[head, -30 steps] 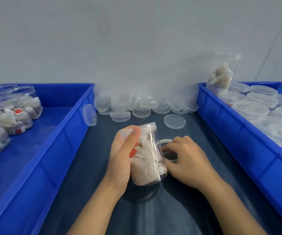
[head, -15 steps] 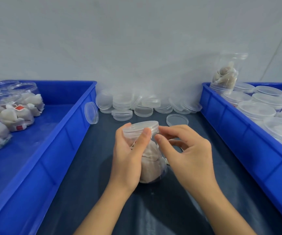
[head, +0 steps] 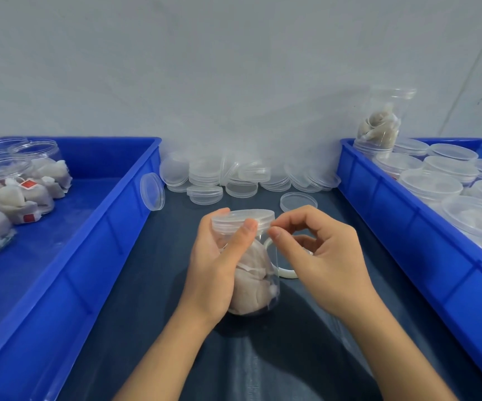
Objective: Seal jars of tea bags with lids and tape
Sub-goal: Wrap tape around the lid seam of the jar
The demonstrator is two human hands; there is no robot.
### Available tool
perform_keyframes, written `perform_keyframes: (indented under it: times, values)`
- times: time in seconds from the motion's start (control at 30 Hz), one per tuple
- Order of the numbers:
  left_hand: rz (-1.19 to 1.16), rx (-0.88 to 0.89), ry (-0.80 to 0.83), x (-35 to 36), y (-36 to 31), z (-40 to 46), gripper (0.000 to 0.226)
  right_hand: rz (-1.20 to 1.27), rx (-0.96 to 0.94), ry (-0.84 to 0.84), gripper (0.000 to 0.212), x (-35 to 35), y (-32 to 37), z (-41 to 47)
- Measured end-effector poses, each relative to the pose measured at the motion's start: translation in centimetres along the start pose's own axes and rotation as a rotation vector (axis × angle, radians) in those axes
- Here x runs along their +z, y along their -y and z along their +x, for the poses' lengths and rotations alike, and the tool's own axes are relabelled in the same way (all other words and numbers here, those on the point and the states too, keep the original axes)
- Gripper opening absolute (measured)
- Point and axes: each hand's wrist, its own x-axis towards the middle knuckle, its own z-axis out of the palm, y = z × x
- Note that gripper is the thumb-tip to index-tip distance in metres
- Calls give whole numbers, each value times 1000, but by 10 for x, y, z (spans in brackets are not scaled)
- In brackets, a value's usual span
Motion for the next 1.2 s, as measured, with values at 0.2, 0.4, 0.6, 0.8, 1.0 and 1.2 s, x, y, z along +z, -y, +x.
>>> perform_keyframes:
  times: [0.2, 0.4, 0.6, 0.8, 1.0, 1.2]
  values:
    - [10, -26, 44, -2, 0, 0, 80, 48, 40, 94, 19, -5, 1, 0]
    - [-12, -47, 42, -3, 0, 1, 80, 73, 46, 80, 15, -8, 0, 0]
    - [-21, -56, 44, -2, -1, 2, 80, -10, -79, 55, 13, -6, 2, -1]
    - [5, -47, 48, -2, 0, 1, 79, -117, -138, 64, 17, -7, 3, 1]
    - [16, -46, 90, -3, -2, -1, 80, -45, -41, 84, 9, -7, 7, 0]
    - [6, -38, 98, -1, -4, -2, 82, 63, 74, 111, 9, -8, 8, 0]
